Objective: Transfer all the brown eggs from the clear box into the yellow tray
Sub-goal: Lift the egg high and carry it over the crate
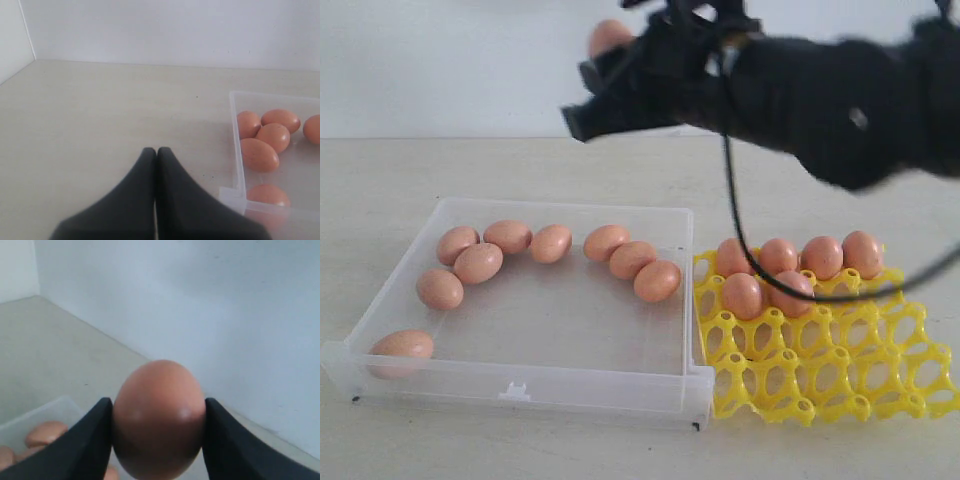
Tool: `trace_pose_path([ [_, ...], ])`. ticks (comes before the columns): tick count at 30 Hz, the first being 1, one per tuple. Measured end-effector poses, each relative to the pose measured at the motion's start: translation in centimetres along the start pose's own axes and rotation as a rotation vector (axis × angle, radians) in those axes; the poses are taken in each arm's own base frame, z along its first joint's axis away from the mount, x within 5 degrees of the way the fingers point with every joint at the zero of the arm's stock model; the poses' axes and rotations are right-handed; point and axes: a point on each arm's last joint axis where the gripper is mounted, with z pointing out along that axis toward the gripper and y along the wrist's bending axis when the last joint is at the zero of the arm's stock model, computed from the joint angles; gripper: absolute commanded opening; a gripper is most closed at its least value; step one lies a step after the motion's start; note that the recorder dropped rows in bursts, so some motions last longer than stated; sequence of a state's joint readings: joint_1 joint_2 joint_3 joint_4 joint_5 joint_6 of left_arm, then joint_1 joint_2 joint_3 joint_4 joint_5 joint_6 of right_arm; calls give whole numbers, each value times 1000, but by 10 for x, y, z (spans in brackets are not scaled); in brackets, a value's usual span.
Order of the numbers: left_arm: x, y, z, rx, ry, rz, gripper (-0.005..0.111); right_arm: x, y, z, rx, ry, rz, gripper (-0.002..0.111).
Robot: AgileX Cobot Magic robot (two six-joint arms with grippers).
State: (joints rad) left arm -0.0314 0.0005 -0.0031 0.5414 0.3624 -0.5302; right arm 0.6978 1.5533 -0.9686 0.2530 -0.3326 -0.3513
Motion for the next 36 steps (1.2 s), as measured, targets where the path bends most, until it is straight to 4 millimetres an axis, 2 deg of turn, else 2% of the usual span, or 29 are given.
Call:
trace_pose_path([
  [1, 0, 0, 0, 0, 0, 0, -4, 9, -6, -12, 35, -27, -3, 0],
  [3, 0, 0, 0, 0, 0, 0, -4, 42, -21, -39, 143, -57, 18, 0],
  [7, 0, 0, 0, 0, 0, 0, -4, 79, -64, -82, 447, -144, 131, 0],
  [10, 0, 0, 0, 0, 0, 0, -4, 96, -92, -99, 578, -153, 240, 0],
  [13, 0, 0, 0, 0, 0, 0, -4, 103, -110, -104, 526, -149, 308, 0],
  [17, 0, 0, 0, 0, 0, 0, -4, 81, -129, -100, 290, -253, 337, 0],
  [20, 0, 0, 0, 0, 0, 0, -4, 48, -142, -95, 92, -325, 318, 0],
  [22, 0, 0, 0, 0, 0, 0, -4, 29, -144, -91, -13, -321, 251, 0],
  [24, 0, 0, 0, 0, 0, 0, -4, 19, -141, -89, -93, -290, 159, 0],
  [28, 0, 0, 0, 0, 0, 0, -4, 21, -135, -87, -166, -224, 75, 0],
  [36, 0, 0, 0, 0, 0, 0, -4, 25, -135, -86, -152, -176, 45, 0],
])
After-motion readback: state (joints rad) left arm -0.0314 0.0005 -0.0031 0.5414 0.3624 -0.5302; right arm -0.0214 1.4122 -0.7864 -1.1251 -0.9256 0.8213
